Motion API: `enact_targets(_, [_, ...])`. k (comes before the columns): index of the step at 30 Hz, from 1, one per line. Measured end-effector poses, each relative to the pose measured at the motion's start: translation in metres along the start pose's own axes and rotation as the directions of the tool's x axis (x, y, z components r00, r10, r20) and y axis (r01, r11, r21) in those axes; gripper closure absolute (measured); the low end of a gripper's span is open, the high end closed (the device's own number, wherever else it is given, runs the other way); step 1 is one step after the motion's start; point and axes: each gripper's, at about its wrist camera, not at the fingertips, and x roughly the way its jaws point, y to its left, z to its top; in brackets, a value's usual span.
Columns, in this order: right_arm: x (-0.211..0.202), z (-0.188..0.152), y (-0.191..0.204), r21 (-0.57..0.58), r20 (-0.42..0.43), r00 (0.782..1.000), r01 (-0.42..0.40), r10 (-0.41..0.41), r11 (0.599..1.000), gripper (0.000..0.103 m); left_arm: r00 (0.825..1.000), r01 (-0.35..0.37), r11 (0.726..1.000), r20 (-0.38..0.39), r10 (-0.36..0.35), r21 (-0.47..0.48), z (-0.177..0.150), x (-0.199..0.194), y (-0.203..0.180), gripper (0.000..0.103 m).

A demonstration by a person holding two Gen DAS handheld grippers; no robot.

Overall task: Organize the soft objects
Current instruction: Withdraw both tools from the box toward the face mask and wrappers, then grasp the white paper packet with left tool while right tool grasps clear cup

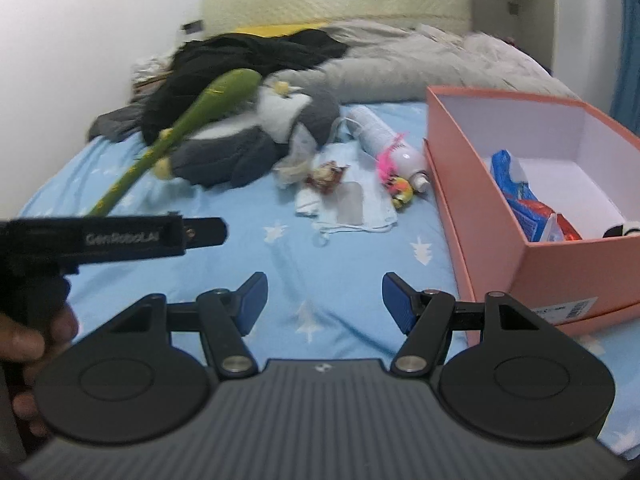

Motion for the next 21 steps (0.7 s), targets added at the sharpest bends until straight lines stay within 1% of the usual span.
enact_targets(2, [0.012, 0.004, -0.004, 0.031, -0.005, 1.000, 0.008, -0.008, 0.999, 0.037, 1.000, 0.001, 1.000, -0.005, -0.001, -0.007, 0.005, 0.014, 0.004, 0.038])
enact_targets(4, [0.024, 0.009, -0.006, 0.035, 0.001, 1.000, 0.017, -0.017, 0.999, 0.037, 1.000, 0.006, 0.999, -0.020, -0.007, -0.034, 0.012, 0.029, 0.008, 0.038])
enact_targets(5, [0.029, 0.011, -0.006, 0.034, 0.003, 1.000, 0.019, -0.019, 0.999, 0.037, 1.000, 0.015, 0.999, -0.022, -0.016, -0.030, 0.017, 0.036, 0.008, 0.038])
enact_targets(10, [0.061, 0.025, -0.008, 0.018, 0.000, 0.999, 0.035, -0.035, 0.999, 0.038, 1.000, 0.021, 0.999, -0.006, -0.021, 0.041, 0.039, 0.071, 0.005, 0.038])
enact_targets(14, [0.091, 0.034, -0.009, 0.015, -0.016, 1.000, 0.019, -0.018, 1.000, 0.039, 1.000, 0.009, 0.996, 0.000, -0.009, 0.084, 0.050, 0.100, 0.008, 0.037])
enact_targets(15, [0.098, 0.036, -0.009, 0.017, -0.022, 1.000, 0.019, -0.019, 1.000, 0.043, 1.000, 0.003, 0.995, -0.003, -0.003, 0.098, 0.052, 0.109, 0.010, 0.037])
enact_targets(18, [0.118, 0.042, -0.010, 0.017, -0.026, 0.999, 0.020, -0.020, 1.000, 0.047, 1.000, 0.005, 0.993, -0.031, -0.001, 0.115, 0.059, 0.131, 0.016, 0.037])
enact_targets(21, [0.138, 0.047, -0.010, 0.011, -0.022, 0.999, 0.039, -0.039, 0.999, 0.050, 0.999, -0.003, 0.988, -0.034, 0.008, 0.154, 0.065, 0.148, 0.021, 0.037])
